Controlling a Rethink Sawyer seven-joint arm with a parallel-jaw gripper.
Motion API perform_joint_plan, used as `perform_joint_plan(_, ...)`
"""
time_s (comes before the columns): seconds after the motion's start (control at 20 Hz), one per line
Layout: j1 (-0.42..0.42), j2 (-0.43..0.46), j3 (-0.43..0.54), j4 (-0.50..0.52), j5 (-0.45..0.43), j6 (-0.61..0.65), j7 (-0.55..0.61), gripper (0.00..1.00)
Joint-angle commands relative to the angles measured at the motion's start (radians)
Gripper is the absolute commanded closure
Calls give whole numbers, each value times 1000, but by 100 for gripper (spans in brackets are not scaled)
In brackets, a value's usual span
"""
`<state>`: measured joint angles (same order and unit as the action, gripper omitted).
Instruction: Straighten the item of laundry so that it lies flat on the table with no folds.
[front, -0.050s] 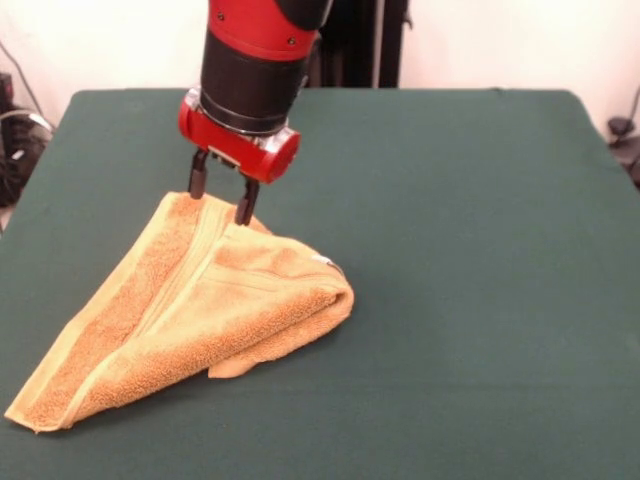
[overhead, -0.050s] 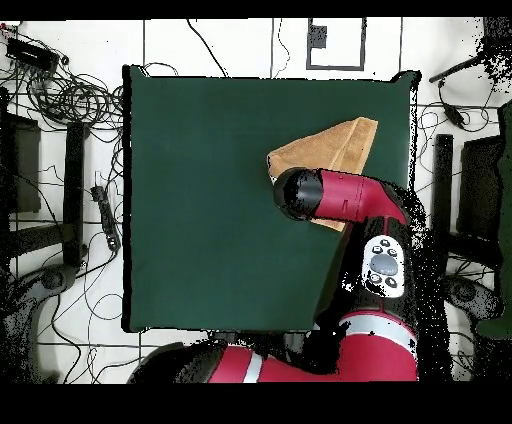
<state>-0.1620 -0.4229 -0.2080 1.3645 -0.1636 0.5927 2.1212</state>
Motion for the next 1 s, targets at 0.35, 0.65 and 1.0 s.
perform_joint_plan(0.35, 104, 128, -64, -7, 41, 6, 293, 0)
perform_joint_plan(0.65, 123, 183, -123, -51, 77, 44, 314, 0)
perform_joint_plan(1.0, 117, 228, -135, -85, 82, -15, 267, 0)
